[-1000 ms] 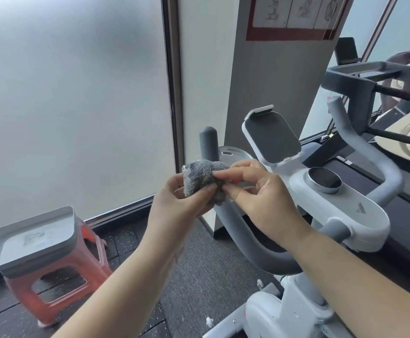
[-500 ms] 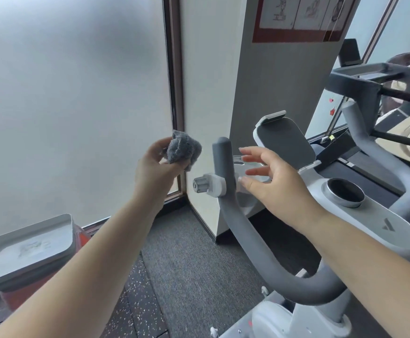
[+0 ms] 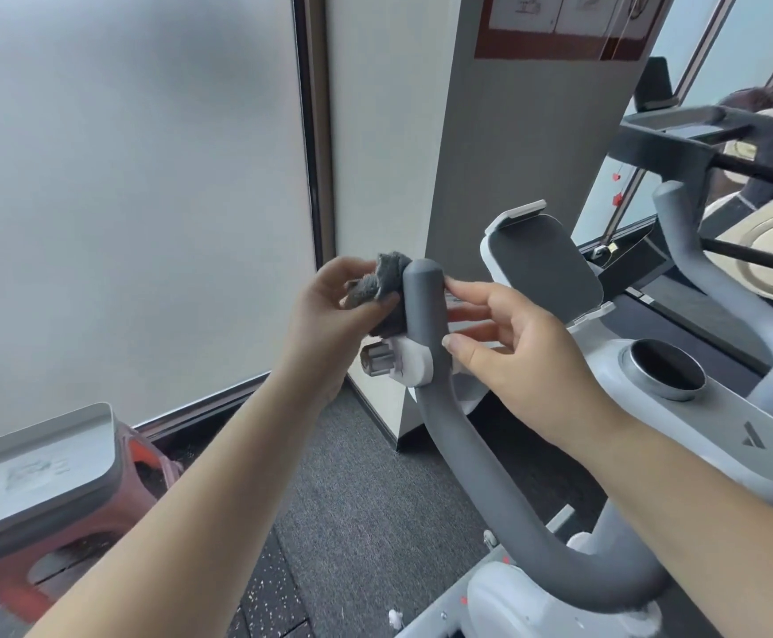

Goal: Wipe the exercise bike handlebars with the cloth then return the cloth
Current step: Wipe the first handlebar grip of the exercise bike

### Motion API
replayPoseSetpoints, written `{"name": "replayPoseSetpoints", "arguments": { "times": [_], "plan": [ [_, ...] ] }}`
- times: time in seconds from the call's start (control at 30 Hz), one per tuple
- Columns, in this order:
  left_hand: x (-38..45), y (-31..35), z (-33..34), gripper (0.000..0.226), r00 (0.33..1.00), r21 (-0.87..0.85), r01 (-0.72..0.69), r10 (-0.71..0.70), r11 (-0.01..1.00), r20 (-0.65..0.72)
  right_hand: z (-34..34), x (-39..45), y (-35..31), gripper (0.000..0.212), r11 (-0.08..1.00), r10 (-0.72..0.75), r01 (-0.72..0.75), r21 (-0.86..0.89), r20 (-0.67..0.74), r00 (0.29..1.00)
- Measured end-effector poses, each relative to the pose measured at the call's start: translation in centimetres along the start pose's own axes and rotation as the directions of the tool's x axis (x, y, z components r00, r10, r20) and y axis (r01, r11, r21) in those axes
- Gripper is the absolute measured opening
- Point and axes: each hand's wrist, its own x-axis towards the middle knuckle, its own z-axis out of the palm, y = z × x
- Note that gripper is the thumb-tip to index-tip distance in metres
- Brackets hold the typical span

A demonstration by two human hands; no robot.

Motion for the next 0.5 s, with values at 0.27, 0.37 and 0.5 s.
{"name": "replayPoseSetpoints", "arguments": {
  "times": [0.27, 0.37, 0.5],
  "plan": [
    [-0.8, 2.7, -2.6, 0.036, 0.971, 0.35, -0.194, 0.128, 0.916, 0.203, -0.2, 0.1, 0.3, 0.048, 1.0, 0.002, -0.002, 0.02, 0.008, 1.0],
    [0.3, 3.3, -1.2, 0.037, 0.977, 0.293, -0.18, 0.205, 0.939, -0.057, -0.2, 0.1, 0.2, 0.048, 1.0, 0.009, -0.009, 0.02, 0.019, 1.0],
    [-0.5, 1.6, -0.5, 0.035, 0.986, 0.401, -0.144, 0.166, 0.905, -0.022, -0.2, -0.1, 0.1, 0.051, 1.0, -0.001, 0.001, 0.02, 0.029, 1.0]
  ]
}}
